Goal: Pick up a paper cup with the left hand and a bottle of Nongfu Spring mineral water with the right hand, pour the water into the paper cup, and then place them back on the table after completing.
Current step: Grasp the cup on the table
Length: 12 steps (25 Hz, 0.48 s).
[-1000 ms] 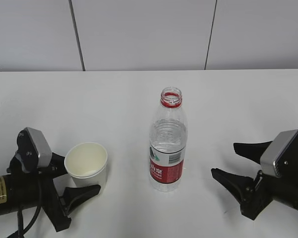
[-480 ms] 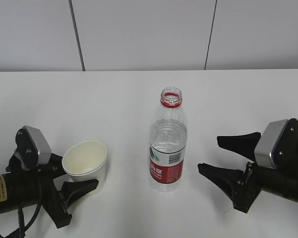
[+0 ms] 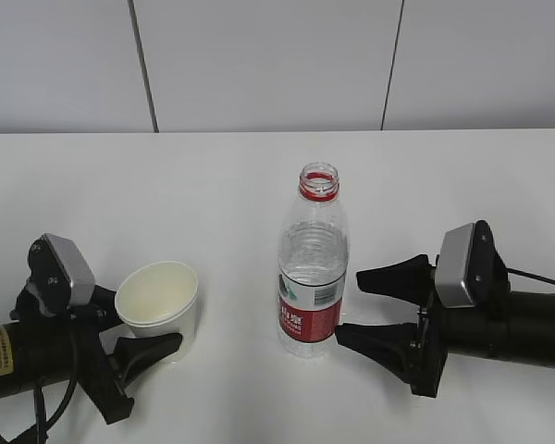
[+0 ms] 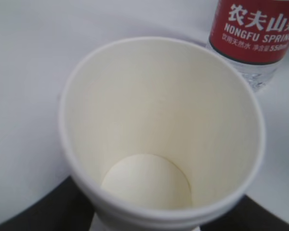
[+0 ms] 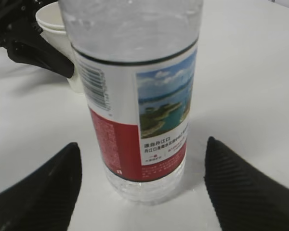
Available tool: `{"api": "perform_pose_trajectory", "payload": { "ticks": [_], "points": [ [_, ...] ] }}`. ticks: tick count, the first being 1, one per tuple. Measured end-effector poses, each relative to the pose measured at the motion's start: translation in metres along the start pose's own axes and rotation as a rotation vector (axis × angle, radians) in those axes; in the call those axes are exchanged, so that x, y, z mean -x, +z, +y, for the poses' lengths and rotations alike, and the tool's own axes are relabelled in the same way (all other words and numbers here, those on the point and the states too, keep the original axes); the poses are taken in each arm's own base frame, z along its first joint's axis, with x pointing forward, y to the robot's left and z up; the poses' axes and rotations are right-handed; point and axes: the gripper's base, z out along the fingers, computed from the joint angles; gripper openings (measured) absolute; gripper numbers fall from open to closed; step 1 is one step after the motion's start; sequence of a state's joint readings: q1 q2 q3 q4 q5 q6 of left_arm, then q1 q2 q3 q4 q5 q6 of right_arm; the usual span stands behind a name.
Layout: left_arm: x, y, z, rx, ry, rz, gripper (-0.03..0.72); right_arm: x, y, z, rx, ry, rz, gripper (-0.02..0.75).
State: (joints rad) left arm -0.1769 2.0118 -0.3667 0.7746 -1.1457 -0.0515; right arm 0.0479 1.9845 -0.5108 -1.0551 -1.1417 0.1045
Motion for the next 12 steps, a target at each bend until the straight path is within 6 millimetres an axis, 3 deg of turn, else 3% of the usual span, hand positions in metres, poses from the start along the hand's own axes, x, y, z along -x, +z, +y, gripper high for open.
{"api": "perform_pose_trajectory", "payload": {
  "ticks": [5, 12],
  "points": [
    [0.0, 0.0, 0.0, 0.0, 0.0, 0.0, 0.377, -0.003, 0.016, -0.007, 0.034, -0.019, -0.006, 0.589],
    [0.0, 0.0, 0.0, 0.001, 0.0, 0.0, 0.377, 0.007, 0.045, -0.006, 0.099, -0.085, -0.044, 0.589]
  ]
}}
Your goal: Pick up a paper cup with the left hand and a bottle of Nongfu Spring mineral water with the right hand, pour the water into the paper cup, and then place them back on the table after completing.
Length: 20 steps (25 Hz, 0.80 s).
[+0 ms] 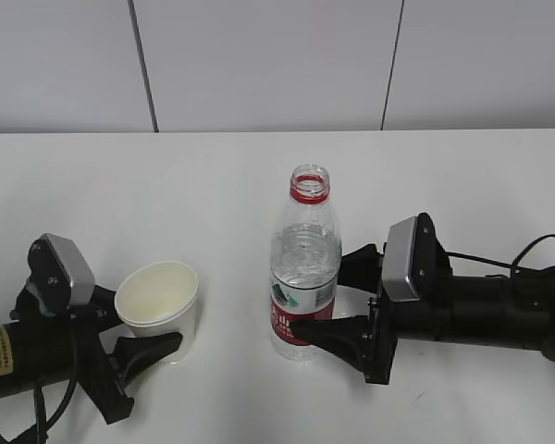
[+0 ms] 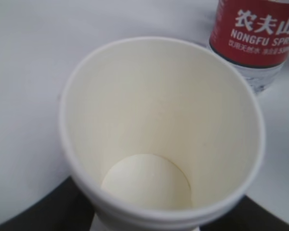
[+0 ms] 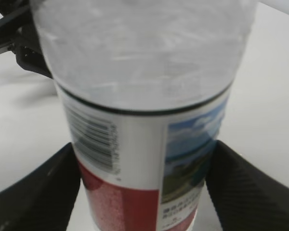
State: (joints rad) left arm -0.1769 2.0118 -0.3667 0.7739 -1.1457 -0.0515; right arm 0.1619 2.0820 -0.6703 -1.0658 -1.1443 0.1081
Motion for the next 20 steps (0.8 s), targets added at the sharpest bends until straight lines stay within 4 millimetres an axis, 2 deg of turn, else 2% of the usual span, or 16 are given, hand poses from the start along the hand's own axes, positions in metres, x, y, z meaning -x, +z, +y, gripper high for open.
{"api": "perform_pose_trajectory", "payload": {
  "ticks": [5, 13, 17, 20],
  "points": [
    [0.0, 0.0, 0.0, 0.0, -0.002, 0.0, 0.375, 0.0014, 0.0097, -0.0014, 0.018, -0.017, -0.013, 0.589],
    [0.0001, 0.0, 0.0013, 0.014, -0.031, -0.001, 0.375, 0.001, 0.0102, -0.0066, -0.035, 0.03, -0.018, 0.589],
    [0.0001, 0.0, 0.0018, 0.02, -0.034, -0.001, 0.375, 0.001, 0.0102, -0.0068, -0.037, 0.076, -0.019, 0.652],
    [0.0001, 0.0, 0.002, 0.022, -0.035, -0.001, 0.375, 0.0012, 0.0104, -0.0072, -0.037, 0.085, -0.02, 0.669]
  ]
}}
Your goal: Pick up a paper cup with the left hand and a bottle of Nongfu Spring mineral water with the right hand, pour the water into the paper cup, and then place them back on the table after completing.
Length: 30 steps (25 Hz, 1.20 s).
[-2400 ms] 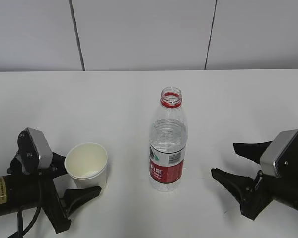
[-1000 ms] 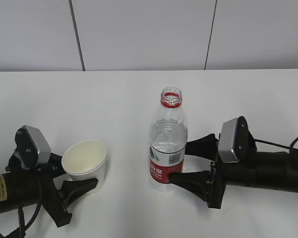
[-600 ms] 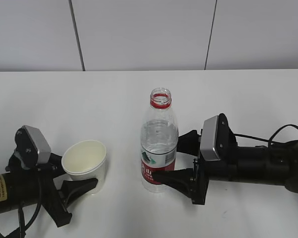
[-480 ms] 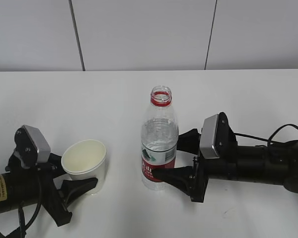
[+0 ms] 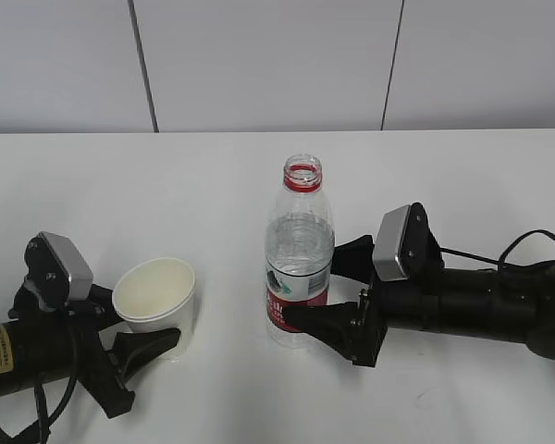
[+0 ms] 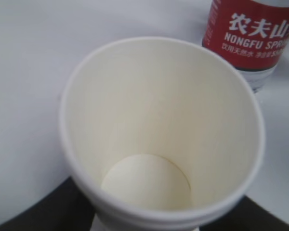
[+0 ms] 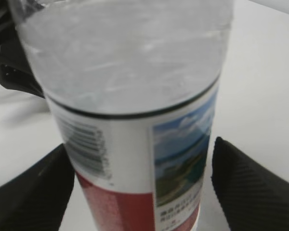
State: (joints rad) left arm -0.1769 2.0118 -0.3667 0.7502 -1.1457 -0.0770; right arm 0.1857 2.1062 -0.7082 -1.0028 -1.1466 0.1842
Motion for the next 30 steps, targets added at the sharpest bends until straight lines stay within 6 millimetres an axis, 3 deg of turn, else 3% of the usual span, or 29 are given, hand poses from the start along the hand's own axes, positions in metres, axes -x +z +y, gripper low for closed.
{"api": "perform_pose_trajectory", "payload": {
  "ticks": [10, 19, 30],
  "points": [
    [0.0, 0.0, 0.0, 0.001, -0.011, 0.0, 0.375, 0.005, 0.003, -0.006, -0.007, -0.016, -0.017, 0.651],
    [0.0, 0.0, 0.002, 0.02, -0.084, -0.005, 0.375, 0.005, 0.003, -0.006, -0.01, -0.013, -0.018, 0.498],
    [0.004, -0.001, 0.002, 0.026, -0.105, -0.014, 0.375, 0.006, 0.004, -0.014, -0.075, 0.005, -0.025, 0.482]
  ]
}}
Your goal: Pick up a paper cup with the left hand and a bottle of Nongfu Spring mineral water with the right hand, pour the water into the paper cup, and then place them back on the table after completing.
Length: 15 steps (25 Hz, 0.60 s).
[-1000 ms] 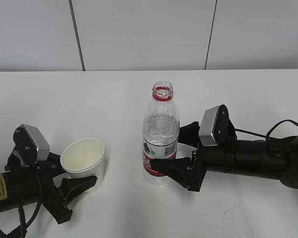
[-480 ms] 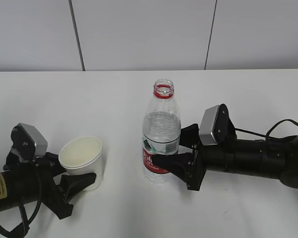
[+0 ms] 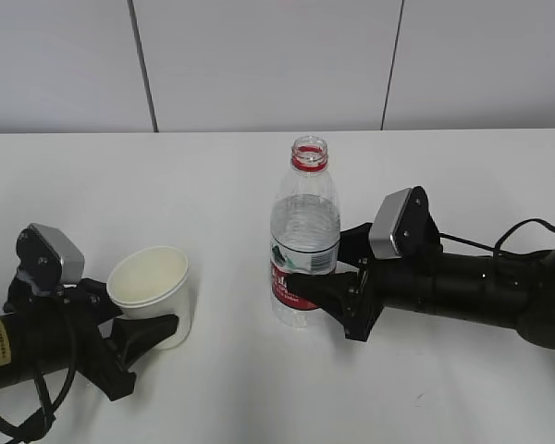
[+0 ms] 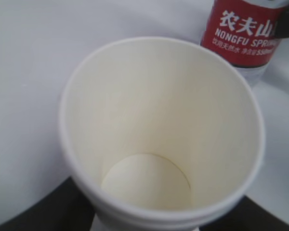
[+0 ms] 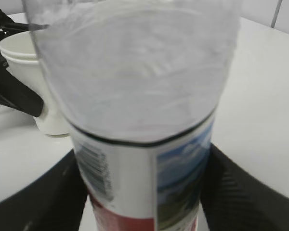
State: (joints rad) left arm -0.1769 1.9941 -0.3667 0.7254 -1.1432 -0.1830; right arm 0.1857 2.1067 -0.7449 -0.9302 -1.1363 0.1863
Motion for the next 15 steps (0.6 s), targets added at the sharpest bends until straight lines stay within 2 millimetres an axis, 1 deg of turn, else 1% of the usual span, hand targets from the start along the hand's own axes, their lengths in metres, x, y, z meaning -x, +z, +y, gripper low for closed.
{"api": "perform_pose_trajectory", "payload": {
  "ticks": [7, 15],
  "points": [
    [0.011, -0.001, 0.001, 0.004, 0.008, -0.036, 0.375, 0.005, 0.007, -0.011, -0.02, -0.035, 0.007, 0.481],
    [0.035, 0.016, 0.013, -0.038, 0.034, -0.102, 0.375, 0.012, 0.015, -0.027, -0.051, -0.088, 0.036, 0.479]
  ]
}}
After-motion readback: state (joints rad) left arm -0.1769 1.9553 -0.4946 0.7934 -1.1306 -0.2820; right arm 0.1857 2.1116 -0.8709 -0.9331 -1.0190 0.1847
